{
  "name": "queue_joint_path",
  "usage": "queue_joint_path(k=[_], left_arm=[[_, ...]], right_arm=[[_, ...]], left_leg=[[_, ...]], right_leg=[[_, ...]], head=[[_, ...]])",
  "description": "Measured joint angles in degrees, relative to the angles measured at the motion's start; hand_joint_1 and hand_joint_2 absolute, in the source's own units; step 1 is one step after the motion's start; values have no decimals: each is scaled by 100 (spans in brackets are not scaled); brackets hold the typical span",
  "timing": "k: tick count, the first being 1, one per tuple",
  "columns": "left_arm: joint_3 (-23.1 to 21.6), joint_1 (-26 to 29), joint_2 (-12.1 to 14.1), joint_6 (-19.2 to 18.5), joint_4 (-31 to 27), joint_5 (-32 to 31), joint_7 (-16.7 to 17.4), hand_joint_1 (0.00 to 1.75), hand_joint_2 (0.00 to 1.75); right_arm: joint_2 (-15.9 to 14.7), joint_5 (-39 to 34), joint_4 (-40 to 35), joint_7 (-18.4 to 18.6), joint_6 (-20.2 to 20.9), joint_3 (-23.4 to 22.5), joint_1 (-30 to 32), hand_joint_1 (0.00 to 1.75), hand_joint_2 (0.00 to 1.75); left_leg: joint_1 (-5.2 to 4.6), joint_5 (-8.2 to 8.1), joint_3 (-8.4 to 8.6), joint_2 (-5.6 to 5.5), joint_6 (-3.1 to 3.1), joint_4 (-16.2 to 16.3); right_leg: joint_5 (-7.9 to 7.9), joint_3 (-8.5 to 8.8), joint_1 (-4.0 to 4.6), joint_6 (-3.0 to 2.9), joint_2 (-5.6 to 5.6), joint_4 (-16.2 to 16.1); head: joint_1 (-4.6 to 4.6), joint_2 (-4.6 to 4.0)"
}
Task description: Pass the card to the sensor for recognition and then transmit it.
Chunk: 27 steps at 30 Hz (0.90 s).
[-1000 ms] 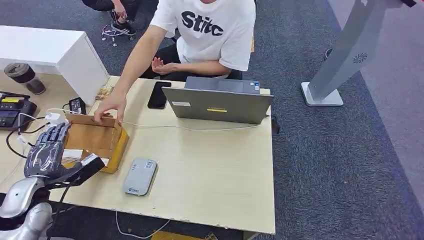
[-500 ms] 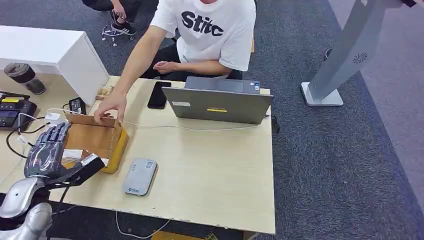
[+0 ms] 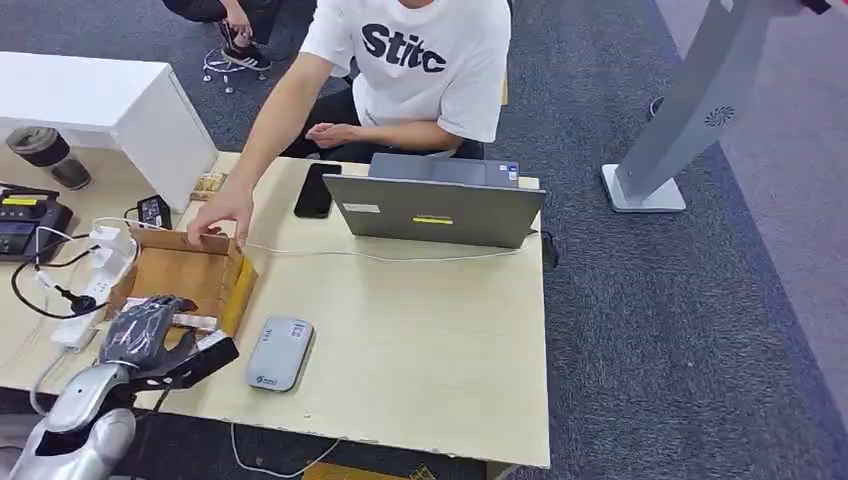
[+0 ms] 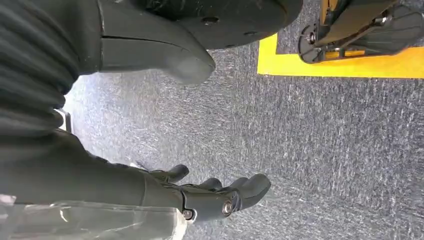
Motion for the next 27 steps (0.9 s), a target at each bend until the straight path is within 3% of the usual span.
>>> queue_joint_path(k=[19,20,24,26,27], left_arm=[[-153,-93,-28,0,122,28,-46,145,175],[-153,-93,-28,0,122,28,-46,166,175],[-164,-110,-28,-125,124,147,-44,168,175],[-164,-126,-26,-175,124,197,-39,159,175],[-164,-135,-26,-188,124,208,-37,164,175]], right_arm=[[-2,0,0,0,0,0,1,0,175],[-2,0,0,0,0,-2,1,0,175],[-2,0,0,0,0,-2,1,0,175],[-2,0,2,0,2,-2,1,0,175],[-2,0,2,0,4,-2,0,0,175]], left_leg=[[1,1,5,4,-1,-1],[1,1,5,4,-1,-1],[1,1,5,4,-1,-1],[0,1,7,4,-1,-1],[0,1,7,4,-1,-1]], right_leg=[[2,2,0,-2,4,1],[2,2,0,-2,4,1],[2,4,0,-2,4,2],[2,5,0,-2,4,2],[2,5,0,-2,4,2]], head=[[4,0],[2,0],[4,0],[2,0],[4,0]])
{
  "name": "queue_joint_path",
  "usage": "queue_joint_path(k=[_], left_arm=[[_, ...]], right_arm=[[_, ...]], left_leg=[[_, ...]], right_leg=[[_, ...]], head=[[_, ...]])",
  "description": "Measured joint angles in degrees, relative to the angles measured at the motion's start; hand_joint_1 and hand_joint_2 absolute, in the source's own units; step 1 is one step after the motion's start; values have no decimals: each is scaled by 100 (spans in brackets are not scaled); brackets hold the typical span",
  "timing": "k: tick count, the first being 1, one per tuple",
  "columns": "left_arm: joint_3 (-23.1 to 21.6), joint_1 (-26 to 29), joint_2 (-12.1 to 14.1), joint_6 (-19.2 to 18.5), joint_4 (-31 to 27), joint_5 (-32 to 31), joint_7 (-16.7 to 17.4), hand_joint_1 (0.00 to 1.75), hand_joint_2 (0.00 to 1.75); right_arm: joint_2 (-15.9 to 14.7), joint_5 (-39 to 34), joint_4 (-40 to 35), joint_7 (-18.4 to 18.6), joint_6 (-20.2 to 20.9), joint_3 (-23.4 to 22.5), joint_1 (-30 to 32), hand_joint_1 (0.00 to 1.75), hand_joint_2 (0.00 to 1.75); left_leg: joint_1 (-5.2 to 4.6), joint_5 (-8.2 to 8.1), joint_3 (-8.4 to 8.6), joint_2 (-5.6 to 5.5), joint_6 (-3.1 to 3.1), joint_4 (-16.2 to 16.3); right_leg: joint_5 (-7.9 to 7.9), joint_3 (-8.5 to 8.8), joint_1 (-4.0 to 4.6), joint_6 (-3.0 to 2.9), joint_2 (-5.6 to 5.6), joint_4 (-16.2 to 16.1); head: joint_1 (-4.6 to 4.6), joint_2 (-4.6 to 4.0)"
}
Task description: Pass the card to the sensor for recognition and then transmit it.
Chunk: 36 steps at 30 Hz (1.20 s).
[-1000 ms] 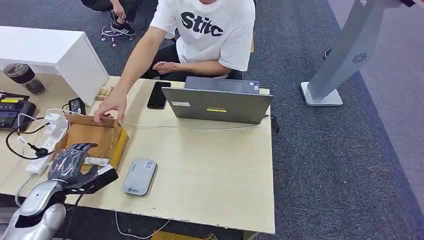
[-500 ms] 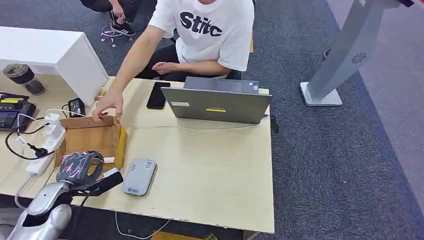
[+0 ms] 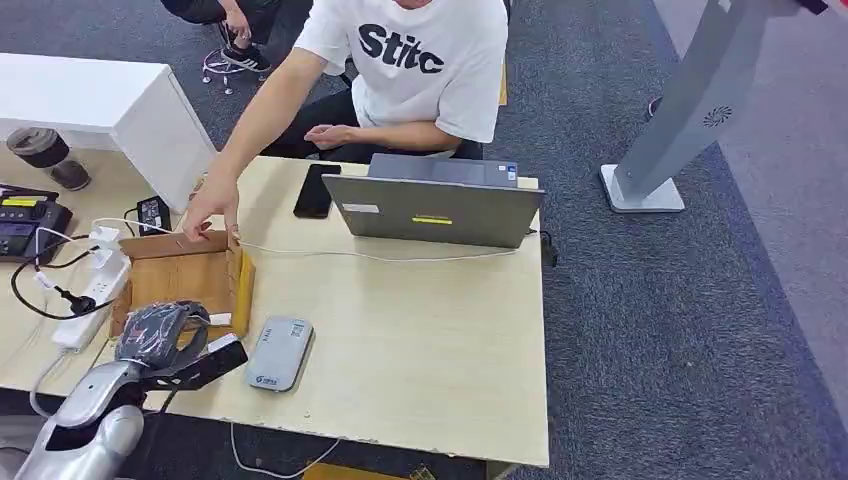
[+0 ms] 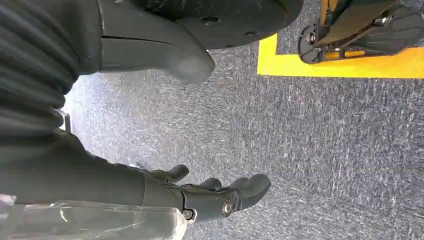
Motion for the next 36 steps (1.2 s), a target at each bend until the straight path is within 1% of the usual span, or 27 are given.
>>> queue_joint_path(k=[2,3,5,7,9,10,20,31,36], left_arm=[[-2,-5,0,0,0,11,13,161,175],[-6,-7,0,4,0,17,22,164,175],[-11,-11,0,20,0,13,61,162,175],[-26,-16,0,57,0,-28,92,168,175],[-50,-28,2,74,-2,-42,109,169,175],[-63,-36,7,74,-2,-46,111,175,175],[-101,-139,194,57,-100,-24,129,175,175],[-101,-140,212,59,-129,-24,149,175,175],[-101,-254,282,72,-149,-24,197,175,175]], right_arm=[[-2,2,-2,0,9,0,0,0,175],[-2,2,0,0,13,0,0,0,175],[-2,2,-2,0,13,0,0,0,175],[-2,24,-2,0,13,0,0,0,175],[-2,72,-2,0,13,0,0,0,175],[-2,83,-2,0,13,0,0,0,175],[-4,87,-2,0,13,0,0,0,175],[-4,87,-2,0,13,0,1,0,175],[-4,87,0,0,13,0,0,0,175]], left_leg=[[0,0,1,0,0,0],[0,0,1,0,0,0],[0,0,2,1,0,0],[0,0,2,1,0,0],[1,0,2,1,0,0],[1,0,2,1,0,0],[6,1,0,4,-2,0],[9,4,0,3,-7,0],[9,5,0,-3,-7,0]], right_leg=[[0,0,0,0,0,0],[0,0,0,0,0,0],[0,0,0,0,1,0],[0,-1,0,0,1,0],[0,-1,1,0,1,0],[0,-1,1,0,1,1],[3,-5,3,-5,4,1],[4,-5,4,-6,3,1],[4,-1,4,-6,-3,2]], head=[[-2,0],[0,0],[-2,0],[-2,0],[-2,0],[0,0],[0,0],[-2,0],[0,0]])
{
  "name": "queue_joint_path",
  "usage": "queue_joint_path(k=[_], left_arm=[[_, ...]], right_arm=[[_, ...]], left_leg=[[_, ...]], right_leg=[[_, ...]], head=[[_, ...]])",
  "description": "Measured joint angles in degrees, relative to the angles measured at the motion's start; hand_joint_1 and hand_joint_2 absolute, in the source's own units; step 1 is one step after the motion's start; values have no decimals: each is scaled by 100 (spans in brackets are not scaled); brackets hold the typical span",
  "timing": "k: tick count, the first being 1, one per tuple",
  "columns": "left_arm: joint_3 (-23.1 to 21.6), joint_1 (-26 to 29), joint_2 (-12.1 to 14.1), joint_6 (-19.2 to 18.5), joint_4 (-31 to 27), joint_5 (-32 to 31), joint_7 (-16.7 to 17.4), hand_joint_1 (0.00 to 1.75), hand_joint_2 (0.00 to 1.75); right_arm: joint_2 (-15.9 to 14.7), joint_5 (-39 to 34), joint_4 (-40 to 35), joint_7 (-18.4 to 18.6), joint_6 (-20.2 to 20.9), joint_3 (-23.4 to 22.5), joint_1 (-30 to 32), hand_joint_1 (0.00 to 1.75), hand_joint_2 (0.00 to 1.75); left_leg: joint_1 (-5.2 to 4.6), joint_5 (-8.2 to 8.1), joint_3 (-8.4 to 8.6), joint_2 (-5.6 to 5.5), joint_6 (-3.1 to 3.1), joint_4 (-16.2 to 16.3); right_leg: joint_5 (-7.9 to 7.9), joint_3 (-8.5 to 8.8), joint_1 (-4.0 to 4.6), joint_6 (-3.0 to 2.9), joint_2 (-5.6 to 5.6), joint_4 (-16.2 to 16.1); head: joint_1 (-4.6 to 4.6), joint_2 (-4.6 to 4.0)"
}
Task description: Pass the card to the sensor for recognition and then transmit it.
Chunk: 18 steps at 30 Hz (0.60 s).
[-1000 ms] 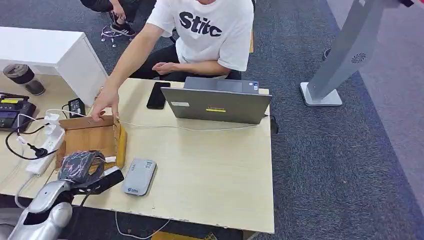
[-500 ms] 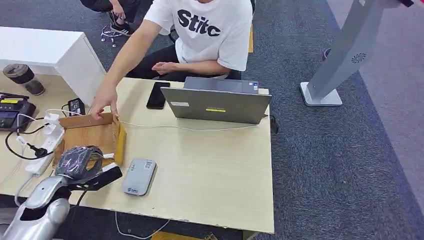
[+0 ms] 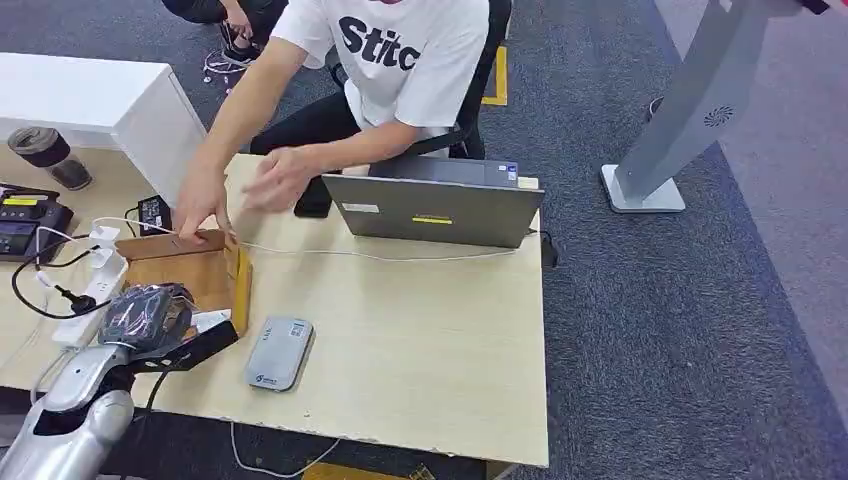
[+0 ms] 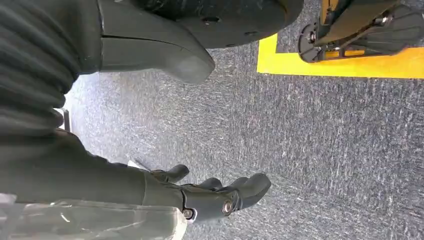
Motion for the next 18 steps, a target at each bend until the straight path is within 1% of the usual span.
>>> queue_joint_path(k=[15,16,18], left_arm=[[0,-36,7,2,-2,0,0,175,175],[0,-51,4,76,-2,-2,-19,175,175],[0,-105,9,358,-26,24,-61,175,175]], right_arm=[[0,0,-2,0,0,0,1,0,175],[0,0,0,0,0,0,1,0,175],[0,22,0,0,2,-2,1,0,175]], left_leg=[[-2,0,-1,2,0,0],[-2,0,-1,2,0,0],[-1,0,-1,1,0,1]], right_leg=[[0,-1,0,0,1,0],[0,-2,0,0,1,0],[0,-2,0,0,1,0]], head=[[-2,0],[0,0],[-2,0]])
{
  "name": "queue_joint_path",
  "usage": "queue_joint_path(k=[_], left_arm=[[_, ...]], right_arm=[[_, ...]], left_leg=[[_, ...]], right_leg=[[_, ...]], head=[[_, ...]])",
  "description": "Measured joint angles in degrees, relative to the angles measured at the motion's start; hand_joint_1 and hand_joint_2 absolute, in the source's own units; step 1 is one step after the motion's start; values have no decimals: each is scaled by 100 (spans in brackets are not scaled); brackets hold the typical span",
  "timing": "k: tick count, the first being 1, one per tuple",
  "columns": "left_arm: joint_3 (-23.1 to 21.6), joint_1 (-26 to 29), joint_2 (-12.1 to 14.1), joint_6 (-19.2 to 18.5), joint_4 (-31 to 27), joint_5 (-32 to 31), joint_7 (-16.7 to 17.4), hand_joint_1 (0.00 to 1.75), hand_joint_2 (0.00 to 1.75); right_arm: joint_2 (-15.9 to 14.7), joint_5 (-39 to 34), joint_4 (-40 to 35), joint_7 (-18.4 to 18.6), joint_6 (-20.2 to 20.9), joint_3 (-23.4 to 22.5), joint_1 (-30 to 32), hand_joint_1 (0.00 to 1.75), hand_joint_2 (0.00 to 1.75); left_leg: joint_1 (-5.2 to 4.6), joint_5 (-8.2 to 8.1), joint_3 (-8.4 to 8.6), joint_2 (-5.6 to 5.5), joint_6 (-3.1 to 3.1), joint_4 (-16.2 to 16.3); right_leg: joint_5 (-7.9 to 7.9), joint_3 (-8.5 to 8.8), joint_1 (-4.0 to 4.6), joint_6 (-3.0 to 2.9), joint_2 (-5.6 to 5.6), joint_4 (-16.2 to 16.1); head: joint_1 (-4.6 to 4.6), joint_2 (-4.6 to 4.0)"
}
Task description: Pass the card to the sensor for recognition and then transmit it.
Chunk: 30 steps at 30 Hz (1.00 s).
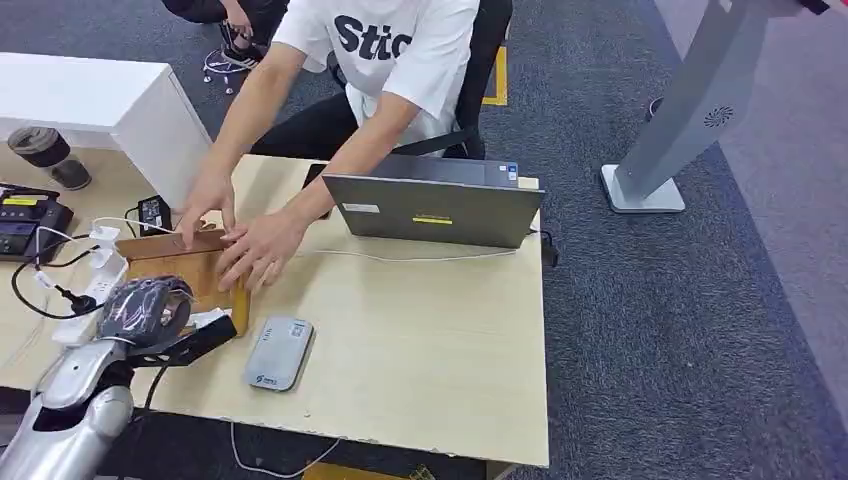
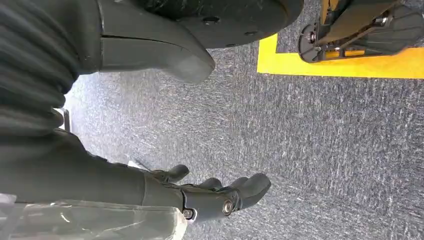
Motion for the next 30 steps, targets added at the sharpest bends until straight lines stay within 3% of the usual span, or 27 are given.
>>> queue_joint_path(k=[5,21,30], left_arm=[[-4,-475,138,-334,-243,103,173,175,175],[-2,-754,442,-299,-573,22,221,175,175],[2,-1152,573,121,-544,-389,230,175,175]], right_arm=[[0,83,-2,15,0,-46,-2,0,175],[0,94,0,26,0,-87,2,0,175],[0,280,-2,57,11,-105,1,0,175]], left_leg=[[6,2,2,-5,-1,-1],[6,2,0,-3,-1,0],[5,1,0,6,-1,0]], right_leg=[[0,5,1,0,-3,1],[0,2,1,0,0,3],[1,0,1,0,11,3]], head=[[0,0],[-7,0],[-7,0]])
